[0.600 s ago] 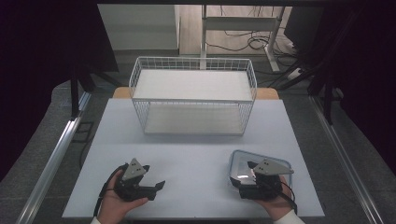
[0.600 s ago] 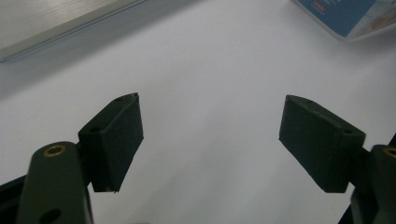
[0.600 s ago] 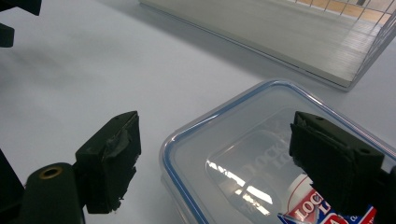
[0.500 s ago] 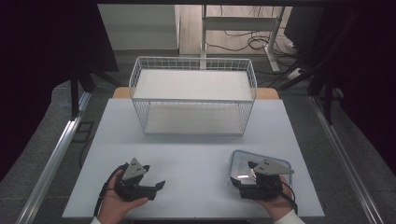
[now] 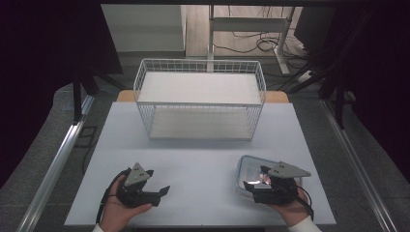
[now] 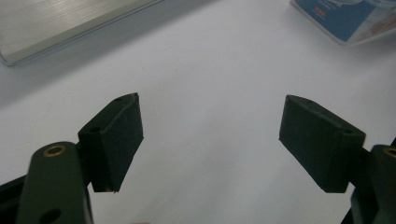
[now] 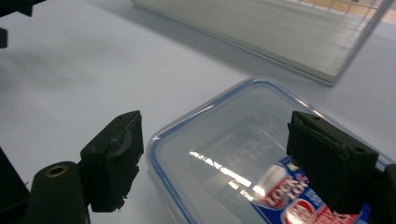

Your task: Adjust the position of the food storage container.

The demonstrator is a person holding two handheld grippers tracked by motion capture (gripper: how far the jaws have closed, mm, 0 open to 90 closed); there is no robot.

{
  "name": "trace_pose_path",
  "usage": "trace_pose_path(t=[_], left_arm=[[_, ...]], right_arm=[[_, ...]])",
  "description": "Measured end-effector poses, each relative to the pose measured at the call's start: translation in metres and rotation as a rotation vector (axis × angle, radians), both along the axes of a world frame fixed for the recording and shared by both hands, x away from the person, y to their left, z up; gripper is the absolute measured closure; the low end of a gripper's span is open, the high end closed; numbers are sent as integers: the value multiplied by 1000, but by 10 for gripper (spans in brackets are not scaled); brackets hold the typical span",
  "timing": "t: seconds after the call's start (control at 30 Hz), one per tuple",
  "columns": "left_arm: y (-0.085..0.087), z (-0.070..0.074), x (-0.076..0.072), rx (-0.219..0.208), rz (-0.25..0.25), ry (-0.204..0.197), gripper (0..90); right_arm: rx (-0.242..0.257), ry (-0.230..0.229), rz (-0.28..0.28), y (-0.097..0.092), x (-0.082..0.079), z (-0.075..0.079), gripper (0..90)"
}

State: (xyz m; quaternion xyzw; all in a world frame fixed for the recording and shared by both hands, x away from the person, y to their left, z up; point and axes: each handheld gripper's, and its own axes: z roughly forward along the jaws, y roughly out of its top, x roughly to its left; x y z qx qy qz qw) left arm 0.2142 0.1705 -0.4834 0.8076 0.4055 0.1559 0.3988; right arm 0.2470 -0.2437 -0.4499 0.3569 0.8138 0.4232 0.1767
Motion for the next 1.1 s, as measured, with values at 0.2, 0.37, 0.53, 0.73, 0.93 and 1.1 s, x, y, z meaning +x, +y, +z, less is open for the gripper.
trace_pose_path(t=[0.2,0.37,0.53,0.73,0.93,1.1], left_arm=[[2,2,2,1,3,-15,212],[2,0,5,-2,4,-8,212],[0,0,5,2,-2,-7,212],[-1,-1,5,5,-4,-3,212],[0,-3,6,6,0,3,213],[-1,-3,6,9,-3,7,213]], right_arm=[[15,33,-62,-13,2,6,194],[15,44,-98,-30,2,17,245],[10,87,-159,-53,2,20,292],[-1,101,-257,-79,0,22,352],[-16,135,-355,-106,5,19,411],[-61,162,-396,-118,9,16,482]])
